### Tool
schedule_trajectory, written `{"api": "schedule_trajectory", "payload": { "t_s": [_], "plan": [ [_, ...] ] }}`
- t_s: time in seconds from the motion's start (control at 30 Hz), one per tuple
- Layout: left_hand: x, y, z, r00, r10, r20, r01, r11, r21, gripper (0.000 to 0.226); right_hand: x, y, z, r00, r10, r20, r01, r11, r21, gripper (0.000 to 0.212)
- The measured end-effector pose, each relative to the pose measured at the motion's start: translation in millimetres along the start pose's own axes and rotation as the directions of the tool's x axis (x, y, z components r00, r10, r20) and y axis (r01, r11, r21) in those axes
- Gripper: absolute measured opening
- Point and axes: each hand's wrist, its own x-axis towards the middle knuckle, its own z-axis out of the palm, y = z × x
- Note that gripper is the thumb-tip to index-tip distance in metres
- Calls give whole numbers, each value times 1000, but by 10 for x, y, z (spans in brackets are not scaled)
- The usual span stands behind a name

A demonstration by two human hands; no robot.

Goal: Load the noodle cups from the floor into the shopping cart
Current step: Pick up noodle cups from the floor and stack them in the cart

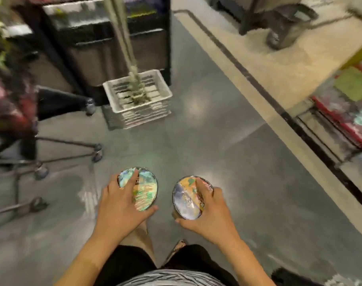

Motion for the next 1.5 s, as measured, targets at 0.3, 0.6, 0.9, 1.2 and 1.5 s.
{"api": "schedule_trajectory", "payload": {
  "t_s": [0.3, 0.6, 0.9, 1.2, 1.5],
  "plan": [
    [-297, -1411, -590, 894, -430, -126, 403, 895, -192, 108, 544, -1265, 786, 937, -284, 205, 312, 943, -120, 111],
    [-433, -3154, -1274, 710, -673, -208, 598, 732, -326, 109, 1017, -2979, 2059, 788, -448, 423, 527, 846, -85, 115],
    [-598, -4207, -1698, 519, -827, -214, 709, 557, -432, 112, 1357, -4217, 2934, 623, -549, 558, 668, 744, -14, 112],
    [15, -5170, -2187, 360, -915, -181, 726, 397, -562, 115, 2179, -5520, 3740, 420, -620, 663, 784, 616, 78, 114],
    [1014, -6229, -3067, 136, -971, -194, 716, 232, -658, 119, 3128, -7436, 4471, 202, -673, 712, 809, 524, 266, 104]
  ]
}}
